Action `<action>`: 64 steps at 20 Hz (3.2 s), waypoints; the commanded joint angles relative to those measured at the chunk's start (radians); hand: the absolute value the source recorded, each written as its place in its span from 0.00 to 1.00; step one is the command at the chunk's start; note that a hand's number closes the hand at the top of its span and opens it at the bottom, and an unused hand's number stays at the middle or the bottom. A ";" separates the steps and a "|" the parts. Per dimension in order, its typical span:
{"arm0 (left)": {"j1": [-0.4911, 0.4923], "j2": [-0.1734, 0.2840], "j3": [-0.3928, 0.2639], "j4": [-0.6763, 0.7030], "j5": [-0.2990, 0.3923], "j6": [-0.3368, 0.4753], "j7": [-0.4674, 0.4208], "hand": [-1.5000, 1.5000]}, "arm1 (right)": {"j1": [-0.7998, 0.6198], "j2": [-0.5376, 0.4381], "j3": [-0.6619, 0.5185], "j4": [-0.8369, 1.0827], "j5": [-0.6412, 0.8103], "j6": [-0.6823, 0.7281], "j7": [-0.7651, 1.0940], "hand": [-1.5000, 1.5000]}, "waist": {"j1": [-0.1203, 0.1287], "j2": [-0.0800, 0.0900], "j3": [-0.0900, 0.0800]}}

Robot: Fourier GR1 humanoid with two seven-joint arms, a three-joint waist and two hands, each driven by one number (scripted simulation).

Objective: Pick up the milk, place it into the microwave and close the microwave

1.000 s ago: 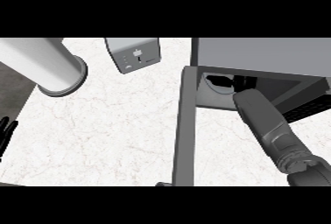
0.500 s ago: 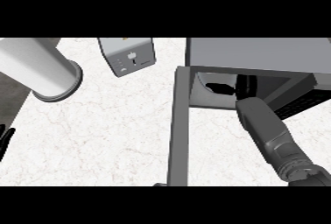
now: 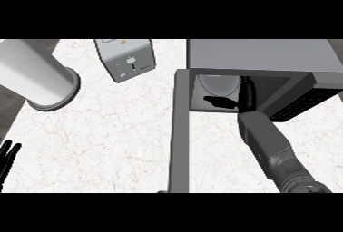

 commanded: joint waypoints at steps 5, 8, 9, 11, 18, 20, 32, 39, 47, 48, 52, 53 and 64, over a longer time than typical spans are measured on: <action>0.032 -0.003 -0.078 -0.031 0.066 -0.103 0.051 0.00 | 0.117 0.053 -0.010 -0.086 -0.045 0.226 -0.080 0.00 | -0.034 -0.013 -0.002; 0.009 -0.021 -0.126 -0.017 0.015 -0.103 0.053 0.00 | 0.176 0.092 0.020 -0.101 -0.070 0.304 -0.126 0.00 | -0.032 -0.013 -0.001; 0.105 -0.053 -0.132 -0.069 0.028 -0.148 0.009 0.00 | 0.213 0.084 0.015 -0.136 -0.065 0.355 -0.109 0.00 | -0.042 -0.020 -0.002; 0.083 -0.048 -0.144 -0.093 0.011 -0.122 0.048 0.00 | 0.300 0.093 0.058 -0.181 -0.080 0.405 -0.148 0.00 | -0.054 -0.024 -0.003; 0.001 -0.071 -0.267 -0.099 -0.068 -0.122 0.103 0.00 | 0.535 0.093 0.204 -0.428 -0.151 0.402 -0.148 0.00 | -0.061 -0.023 -0.003; 0.060 -0.071 -0.277 -0.129 -0.078 -0.155 0.089 0.00 | 0.606 0.093 0.232 -0.578 -0.124 0.365 -0.071 0.00 | -0.067 -0.026 -0.004; -0.143 -0.081 -0.531 -0.038 -0.320 0.045 0.118 1.00 | 1.079 -0.036 0.273 -1.264 -0.252 0.513 0.127 0.00 | -0.063 -0.017 -0.003; -0.333 -0.081 -0.679 0.155 -0.429 0.200 0.052 1.00 | 1.209 -0.119 0.168 -1.353 -0.339 0.593 0.106 0.00 | -0.057 -0.014 -0.002; -0.546 -0.081 -0.924 0.392 -0.478 0.420 0.023 1.00 | 1.232 -0.150 0.172 -1.511 -0.284 0.554 0.189 0.00 | -0.063 -0.011 -0.003; -0.579 -0.081 -1.006 0.384 -0.470 0.483 0.082 1.00 | 1.224 -0.161 0.157 -1.503 -0.301 0.575 0.177 0.00 | -0.070 -0.011 -0.003; -0.602 -0.081 -1.151 0.516 -0.463 0.644 0.092 1.00 | 1.238 -0.205 0.105 -1.575 -0.349 0.610 0.211 0.00 | -0.074 -0.011 -0.003; -0.696 -0.081 -1.137 0.580 -0.372 0.648 0.132 1.00 | 1.195 -0.198 0.121 -1.580 -0.349 0.613 0.227 0.00 | -0.078 -0.008 -0.003; -0.909 -0.080 -1.402 0.752 -0.015 0.883 0.111 0.00 | 1.195 -0.240 0.186 -1.777 -0.385 0.677 0.340 0.00 | -0.167 0.006 -0.006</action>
